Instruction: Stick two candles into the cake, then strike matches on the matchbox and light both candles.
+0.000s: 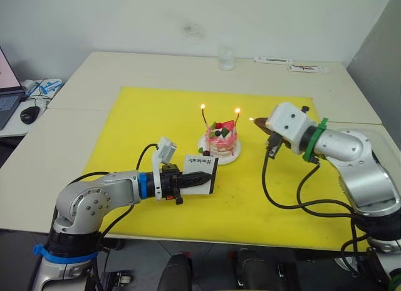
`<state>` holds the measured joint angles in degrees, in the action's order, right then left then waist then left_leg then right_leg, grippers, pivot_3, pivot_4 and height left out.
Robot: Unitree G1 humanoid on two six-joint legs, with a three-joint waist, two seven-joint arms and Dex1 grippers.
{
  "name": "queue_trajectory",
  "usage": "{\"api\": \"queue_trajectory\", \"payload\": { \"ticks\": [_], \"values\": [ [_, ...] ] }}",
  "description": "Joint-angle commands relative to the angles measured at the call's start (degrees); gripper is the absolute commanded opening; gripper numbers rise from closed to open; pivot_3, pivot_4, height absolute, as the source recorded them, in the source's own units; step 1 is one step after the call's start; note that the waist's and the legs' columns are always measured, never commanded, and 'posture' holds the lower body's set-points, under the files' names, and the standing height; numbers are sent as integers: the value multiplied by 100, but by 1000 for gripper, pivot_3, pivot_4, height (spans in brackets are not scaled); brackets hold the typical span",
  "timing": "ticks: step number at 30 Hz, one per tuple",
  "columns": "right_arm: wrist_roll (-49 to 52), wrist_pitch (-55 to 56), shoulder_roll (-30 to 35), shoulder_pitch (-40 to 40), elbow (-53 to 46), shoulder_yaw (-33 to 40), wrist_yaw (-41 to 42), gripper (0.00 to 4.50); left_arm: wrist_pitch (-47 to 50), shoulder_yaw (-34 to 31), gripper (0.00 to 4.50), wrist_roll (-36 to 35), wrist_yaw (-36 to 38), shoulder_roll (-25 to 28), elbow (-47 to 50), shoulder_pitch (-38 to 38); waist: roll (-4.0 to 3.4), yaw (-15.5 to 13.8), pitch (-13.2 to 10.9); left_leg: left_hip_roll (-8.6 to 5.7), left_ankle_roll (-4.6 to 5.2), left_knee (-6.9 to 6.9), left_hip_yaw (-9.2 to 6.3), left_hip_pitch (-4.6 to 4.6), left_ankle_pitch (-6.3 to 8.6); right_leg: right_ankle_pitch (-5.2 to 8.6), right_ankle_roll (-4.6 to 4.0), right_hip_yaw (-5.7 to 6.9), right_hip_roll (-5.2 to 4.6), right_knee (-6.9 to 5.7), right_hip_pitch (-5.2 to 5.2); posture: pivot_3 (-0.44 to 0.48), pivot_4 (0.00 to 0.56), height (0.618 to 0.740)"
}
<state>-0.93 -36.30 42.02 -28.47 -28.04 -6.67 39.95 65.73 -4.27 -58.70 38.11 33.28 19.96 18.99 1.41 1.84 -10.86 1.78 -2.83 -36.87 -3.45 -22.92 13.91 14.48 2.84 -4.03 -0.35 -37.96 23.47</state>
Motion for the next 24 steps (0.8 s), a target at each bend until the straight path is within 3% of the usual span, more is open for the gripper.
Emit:
{"api": "queue_trajectory", "payload": {
  "ticks": [1, 8, 16, 20, 24],
  "values": [
    [23, -194, 314, 423, -460, 727, -42, 38, -89, 30, 0, -51, 44, -74, 108, 72, 0, -1, 0, 0, 0, 0, -1, 1, 0, 0, 0, 1, 0, 0, -1, 0, 150, 740],
    [-364, -282, 945, 2323, -393, 2794, -222, 38, -117, 168, 0, 0, 128, -172, 68, 53, 0, -20, 0, -4, 0, -2, 5, 0, 0, 0, 1, -3, -3, 3, -4, 0, 150, 740],
    [-645, 133, 979, 3270, 655, 3613, -573, 38, -203, 348, 0, 124, 198, -336, -46, 150, -2, 25, 1, -3, 1, -12, 13, 14, -1, 7, -14, -12, -1, -1, -14, 0, 150, 740],
    [-491, 199, 932, 3214, 893, 3635, -617, 1025, -243, 403, 0, 171, 240, -333, -73, 142, -3, 50, 2, -4, 2, -15, 23, 18, -1, 5, -11, -24, -2, -1, -15, 0, 150, 740],
    [-446, 345, 948, 3246, 977, 3652, -639, 2475, -250, 414, 0, 202, 244, -318, -84, 139, -4, 51, 2, -4, 2, -13, 21, 17, -1, 4, -9, -22, -1, -1, -15, 0, 150, 740]
  ]
}}
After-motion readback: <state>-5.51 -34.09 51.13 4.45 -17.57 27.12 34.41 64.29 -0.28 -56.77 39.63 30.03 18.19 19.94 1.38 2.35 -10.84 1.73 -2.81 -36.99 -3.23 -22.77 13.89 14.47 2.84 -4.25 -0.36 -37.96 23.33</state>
